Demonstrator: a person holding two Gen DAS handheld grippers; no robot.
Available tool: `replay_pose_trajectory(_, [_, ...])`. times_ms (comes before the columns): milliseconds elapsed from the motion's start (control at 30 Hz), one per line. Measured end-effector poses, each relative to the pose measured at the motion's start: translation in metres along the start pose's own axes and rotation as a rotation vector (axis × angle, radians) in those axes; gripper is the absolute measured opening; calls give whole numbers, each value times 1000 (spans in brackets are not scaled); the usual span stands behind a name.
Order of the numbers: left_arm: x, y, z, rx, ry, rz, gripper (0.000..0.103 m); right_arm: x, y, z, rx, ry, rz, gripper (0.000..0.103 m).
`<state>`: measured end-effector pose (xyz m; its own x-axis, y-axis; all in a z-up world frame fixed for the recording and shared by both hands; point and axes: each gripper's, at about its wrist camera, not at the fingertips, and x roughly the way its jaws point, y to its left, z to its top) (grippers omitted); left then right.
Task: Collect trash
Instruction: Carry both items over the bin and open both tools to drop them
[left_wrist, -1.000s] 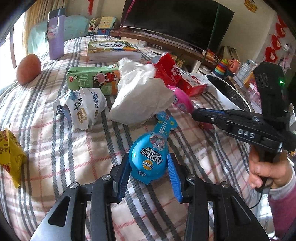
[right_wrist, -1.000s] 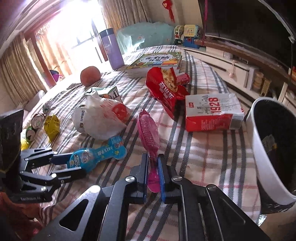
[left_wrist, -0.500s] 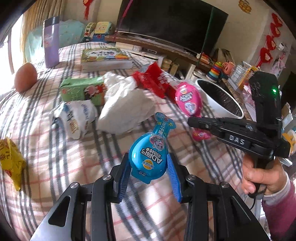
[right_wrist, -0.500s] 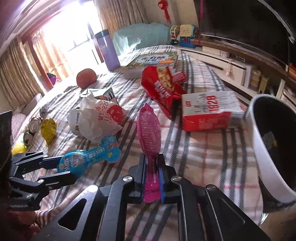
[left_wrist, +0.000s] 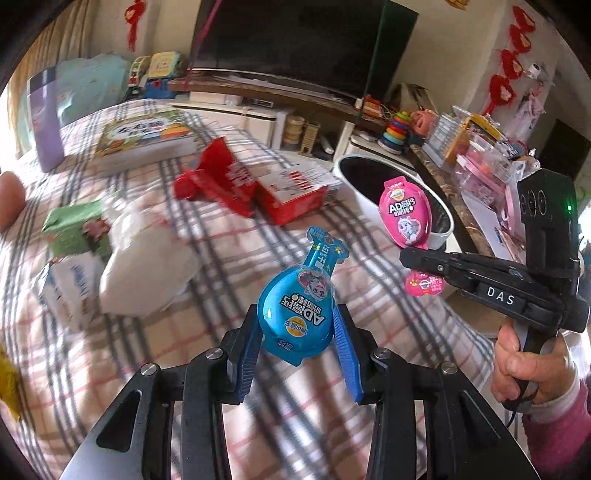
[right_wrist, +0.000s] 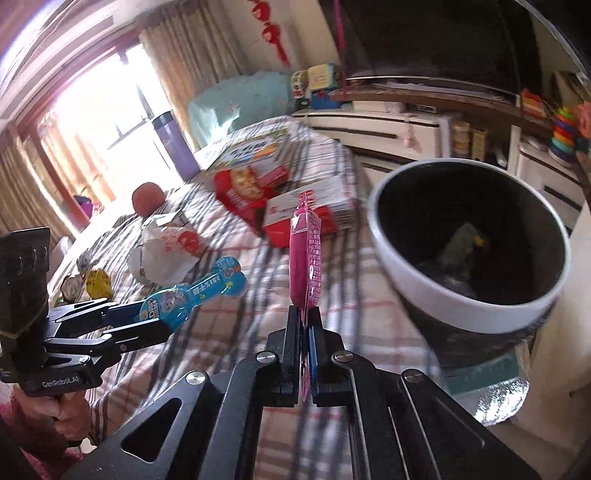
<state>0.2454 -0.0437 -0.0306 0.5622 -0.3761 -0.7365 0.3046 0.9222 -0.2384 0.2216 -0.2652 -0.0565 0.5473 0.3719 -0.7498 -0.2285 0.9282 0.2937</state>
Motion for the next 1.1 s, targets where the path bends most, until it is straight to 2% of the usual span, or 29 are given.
replay_pose_trajectory(467, [35,-32,33,64,-9,-50,37,-28,-51,0,94,-55,-72,3])
replay_pose_trajectory(1100, [72,-59,67,105,-12,-74,36,-36,-88,15,135,-75,-114,3])
